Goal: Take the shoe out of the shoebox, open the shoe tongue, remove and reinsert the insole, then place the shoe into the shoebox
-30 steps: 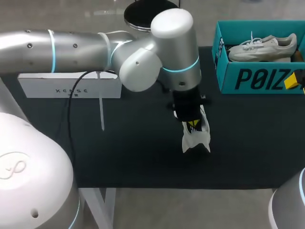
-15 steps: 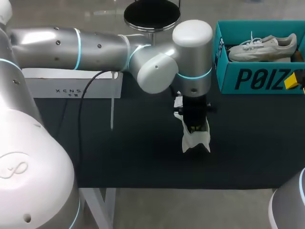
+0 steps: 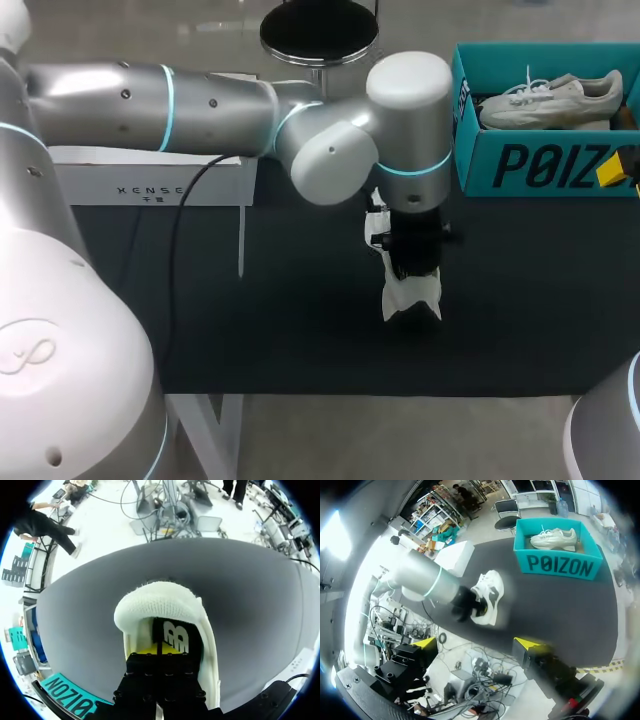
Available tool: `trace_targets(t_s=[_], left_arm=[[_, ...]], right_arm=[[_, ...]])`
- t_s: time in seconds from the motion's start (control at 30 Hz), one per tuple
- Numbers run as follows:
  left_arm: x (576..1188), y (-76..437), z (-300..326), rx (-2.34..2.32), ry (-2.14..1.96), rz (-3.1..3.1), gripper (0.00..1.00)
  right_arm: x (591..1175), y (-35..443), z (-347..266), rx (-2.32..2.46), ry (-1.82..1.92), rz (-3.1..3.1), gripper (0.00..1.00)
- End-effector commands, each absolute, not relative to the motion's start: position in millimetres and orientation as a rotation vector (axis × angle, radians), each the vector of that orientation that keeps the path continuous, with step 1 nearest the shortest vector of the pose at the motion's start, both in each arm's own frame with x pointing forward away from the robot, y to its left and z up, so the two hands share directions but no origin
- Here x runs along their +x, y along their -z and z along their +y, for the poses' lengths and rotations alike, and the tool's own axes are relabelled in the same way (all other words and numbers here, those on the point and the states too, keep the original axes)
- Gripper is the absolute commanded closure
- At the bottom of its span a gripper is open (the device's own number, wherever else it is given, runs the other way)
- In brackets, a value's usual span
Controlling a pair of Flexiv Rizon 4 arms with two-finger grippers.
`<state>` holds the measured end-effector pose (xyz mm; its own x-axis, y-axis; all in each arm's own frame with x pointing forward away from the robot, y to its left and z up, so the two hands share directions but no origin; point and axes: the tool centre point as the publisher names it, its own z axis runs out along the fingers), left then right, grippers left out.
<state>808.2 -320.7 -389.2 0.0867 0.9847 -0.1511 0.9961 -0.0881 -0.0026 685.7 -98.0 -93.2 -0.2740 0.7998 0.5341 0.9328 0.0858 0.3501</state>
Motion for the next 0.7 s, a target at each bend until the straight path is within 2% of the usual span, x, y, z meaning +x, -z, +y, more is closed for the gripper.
trace_targets(t_s=[0.03,0.23,0.47,0.7], left_arm=[[811.1,375.1,-315.8,2.234,0.154,2.041,1.0],[808.4,370.4,-315.0,2.232,0.135,2.021,1.0],[808.2,401.8,-310.7,2.24,0.114,2.031,1.0],[806.8,398.3,-307.3,2.226,0.099,2.045,1.0]], right_arm=[[687.8,93.4,-97.6,-1.752,0.948,-2.154,0.0],[687.8,93.4,-97.6,-1.752,0.948,-2.154,0.0],[687.8,93.4,-97.6,-1.752,0.948,-2.154,0.0],[687.8,93.4,-97.6,-1.752,0.948,-2.154,0.0]])
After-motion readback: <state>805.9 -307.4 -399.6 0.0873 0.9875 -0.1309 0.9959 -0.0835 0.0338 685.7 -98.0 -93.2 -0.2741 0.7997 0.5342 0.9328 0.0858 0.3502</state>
